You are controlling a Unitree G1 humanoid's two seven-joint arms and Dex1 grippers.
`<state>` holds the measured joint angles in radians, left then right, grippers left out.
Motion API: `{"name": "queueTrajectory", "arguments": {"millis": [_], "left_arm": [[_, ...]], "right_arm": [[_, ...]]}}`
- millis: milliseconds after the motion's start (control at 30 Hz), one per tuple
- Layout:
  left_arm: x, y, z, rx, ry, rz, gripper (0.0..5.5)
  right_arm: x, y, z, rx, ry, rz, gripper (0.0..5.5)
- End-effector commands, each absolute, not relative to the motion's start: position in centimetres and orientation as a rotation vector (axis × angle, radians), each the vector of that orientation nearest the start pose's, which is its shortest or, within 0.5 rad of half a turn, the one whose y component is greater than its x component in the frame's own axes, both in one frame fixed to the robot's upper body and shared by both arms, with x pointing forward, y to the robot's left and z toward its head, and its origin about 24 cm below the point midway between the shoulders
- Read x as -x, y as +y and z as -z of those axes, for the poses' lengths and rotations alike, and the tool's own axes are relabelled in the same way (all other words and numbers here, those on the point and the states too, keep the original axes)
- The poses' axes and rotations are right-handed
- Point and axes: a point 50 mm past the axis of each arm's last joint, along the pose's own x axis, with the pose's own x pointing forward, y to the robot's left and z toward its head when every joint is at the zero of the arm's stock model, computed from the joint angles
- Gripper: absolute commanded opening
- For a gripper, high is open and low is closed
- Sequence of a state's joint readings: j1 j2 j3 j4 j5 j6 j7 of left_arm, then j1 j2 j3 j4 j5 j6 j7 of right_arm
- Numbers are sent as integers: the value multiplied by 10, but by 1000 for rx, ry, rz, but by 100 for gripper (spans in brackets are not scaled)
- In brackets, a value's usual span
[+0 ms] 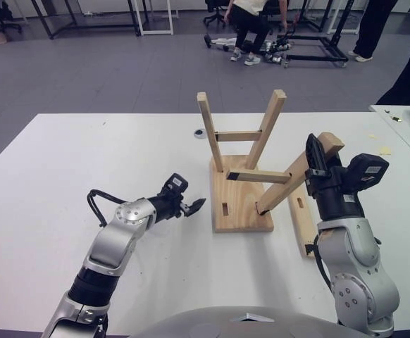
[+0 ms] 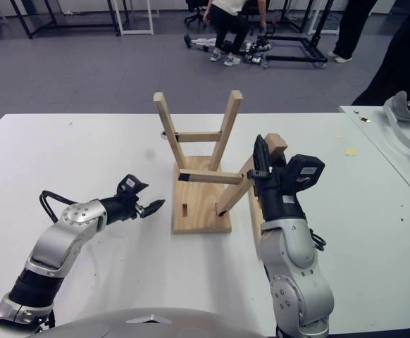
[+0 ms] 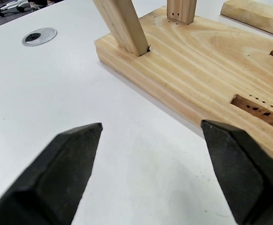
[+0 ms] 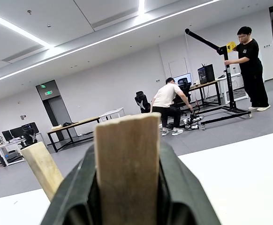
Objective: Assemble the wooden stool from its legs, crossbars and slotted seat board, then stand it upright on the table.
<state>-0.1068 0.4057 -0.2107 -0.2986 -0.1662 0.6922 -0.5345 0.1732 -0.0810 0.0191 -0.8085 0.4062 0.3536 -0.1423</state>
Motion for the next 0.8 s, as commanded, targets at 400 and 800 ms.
{"name": "queueTrajectory", "arguments": {"millis": [400, 800], "left_arm": [[-243, 138, -86, -223, 381, 707, 388], [-247, 133, -98, -230, 304, 632, 388]], "right_arm": [[-188, -151, -94, -131, 41, 69, 103], [-180, -151, -53, 12, 323, -48, 107]]}}
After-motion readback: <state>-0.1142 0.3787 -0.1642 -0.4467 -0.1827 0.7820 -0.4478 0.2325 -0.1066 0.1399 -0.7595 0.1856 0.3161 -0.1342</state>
